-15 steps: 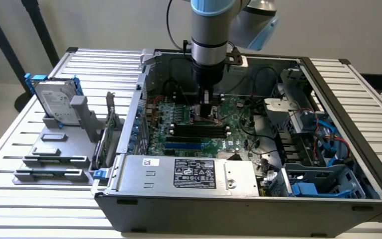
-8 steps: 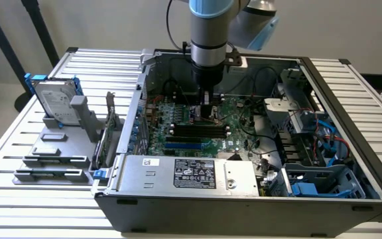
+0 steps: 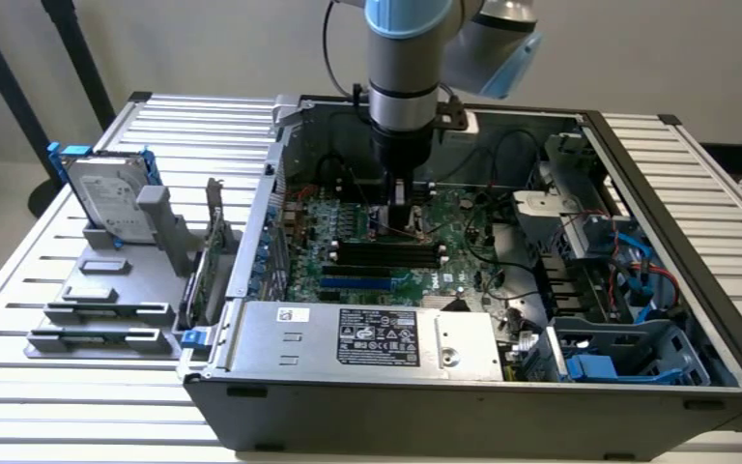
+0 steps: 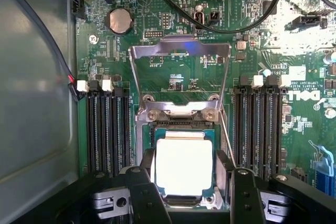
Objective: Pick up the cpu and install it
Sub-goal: 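Place the cpu into insertion slot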
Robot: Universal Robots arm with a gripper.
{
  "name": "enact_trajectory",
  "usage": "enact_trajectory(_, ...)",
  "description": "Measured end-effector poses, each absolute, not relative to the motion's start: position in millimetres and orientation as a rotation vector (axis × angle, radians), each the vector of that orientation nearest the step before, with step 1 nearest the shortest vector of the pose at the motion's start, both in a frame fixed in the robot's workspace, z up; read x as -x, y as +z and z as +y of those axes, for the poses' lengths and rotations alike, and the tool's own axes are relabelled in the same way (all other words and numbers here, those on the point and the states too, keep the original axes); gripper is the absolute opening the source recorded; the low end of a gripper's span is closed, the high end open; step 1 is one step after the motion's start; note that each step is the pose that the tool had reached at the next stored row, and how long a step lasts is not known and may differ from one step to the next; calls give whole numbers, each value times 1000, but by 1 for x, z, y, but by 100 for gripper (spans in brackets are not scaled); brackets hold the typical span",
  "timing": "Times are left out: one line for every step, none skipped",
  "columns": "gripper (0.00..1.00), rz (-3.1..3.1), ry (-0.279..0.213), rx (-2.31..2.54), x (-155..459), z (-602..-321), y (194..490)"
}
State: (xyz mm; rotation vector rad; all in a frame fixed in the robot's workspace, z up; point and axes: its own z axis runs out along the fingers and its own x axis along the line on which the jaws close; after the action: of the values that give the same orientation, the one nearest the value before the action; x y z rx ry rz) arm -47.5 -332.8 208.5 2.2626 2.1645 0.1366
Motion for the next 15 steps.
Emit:
enact_trajectory(54,2164,137,-2262,48,-333,208)
enact_trajectory(54,2164,137,-2262,48,-333,207)
enact_trajectory(54,2164,137,-2261,48,-333,206)
enact_trajectory(54,2163,137,-2261,48,-332,206)
enact_trajectory(54,2163,136,-2261,48,-332,205)
enact_trajectory(54,2162,134,-2260,48,-332,205)
enact_trajectory(54,2162,132,-2259,48,-332,205)
enact_trajectory(54,2161,131,-2258,48,-331,204)
enact_trajectory(54,2161,131,-2258,48,-331,204)
enact_trajectory(54,2160,130,-2258,48,-331,204)
enact_trajectory(54,2160,129,-2257,48,-330,204)
enact_trajectory(54,2160,129,-2257,48,-330,204)
enact_trajectory(54,2160,129,-2257,48,-330,203)
enact_trajectory(54,2160,129,-2256,48,-330,203)
enact_trajectory(54,2160,128,-2256,48,-329,203)
